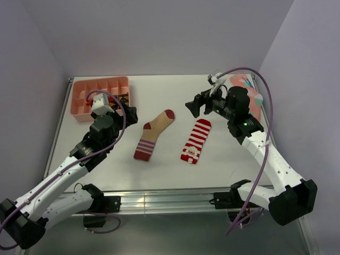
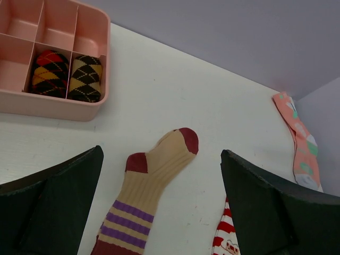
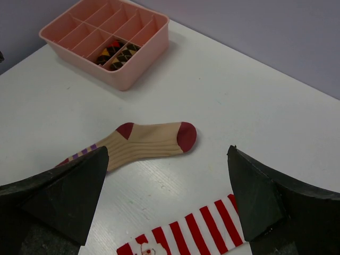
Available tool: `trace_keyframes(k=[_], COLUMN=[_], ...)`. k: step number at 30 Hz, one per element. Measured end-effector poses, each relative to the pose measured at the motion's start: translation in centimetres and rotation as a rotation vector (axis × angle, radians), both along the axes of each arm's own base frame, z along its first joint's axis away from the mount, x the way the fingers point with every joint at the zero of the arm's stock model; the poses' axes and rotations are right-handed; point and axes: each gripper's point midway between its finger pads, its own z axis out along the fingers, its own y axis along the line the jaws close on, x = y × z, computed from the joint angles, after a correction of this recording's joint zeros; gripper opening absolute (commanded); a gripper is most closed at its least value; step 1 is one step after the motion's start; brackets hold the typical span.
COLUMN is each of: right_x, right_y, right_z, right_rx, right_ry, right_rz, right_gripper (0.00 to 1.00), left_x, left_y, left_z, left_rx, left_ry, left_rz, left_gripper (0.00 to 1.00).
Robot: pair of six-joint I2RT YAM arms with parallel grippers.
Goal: Roll the socks
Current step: Roll the sock at the center of the board.
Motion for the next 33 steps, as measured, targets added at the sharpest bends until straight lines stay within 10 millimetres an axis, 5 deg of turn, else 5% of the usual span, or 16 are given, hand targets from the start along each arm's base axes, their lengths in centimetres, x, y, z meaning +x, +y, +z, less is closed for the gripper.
trace_keyframes(k=[13, 17, 23, 28, 33], right_x=[-0.2, 0.4, 0.5, -3.0, -7.0], right_y=[0.2, 1.5, 6.9, 11.3, 14.5], right_z=[-0.6, -2.1, -8.1, -12.8, -14.6], right_rx=[-0.036, -0.078, -0.205, -0.310, -0.381], right_ry=[-0.015, 0.008, 0.127, 0.192, 0.160], right_rz=[0.035, 0.097, 0.270, 0.427, 0.545], right_gripper=[0.98, 0.92, 0.82, 0.74, 0.67], left_x=[-0.2, -0.3, -0.9, -1.4, -1.6], left_y=[0.2, 0.9, 2.6, 4.1, 5.1], left_z=[-0.6, -0.7, -1.0, -1.5, -3.3], left_rx=[-0.004, -0.031, -0.069, -0.081, -0.073], left_ry=[0.025, 0.035, 0.054, 0.071, 0.111], left_rz=[0.011, 0.054, 0.146, 0.209, 0.253], left_gripper=[0.99, 0.99, 0.99, 0.98, 0.97])
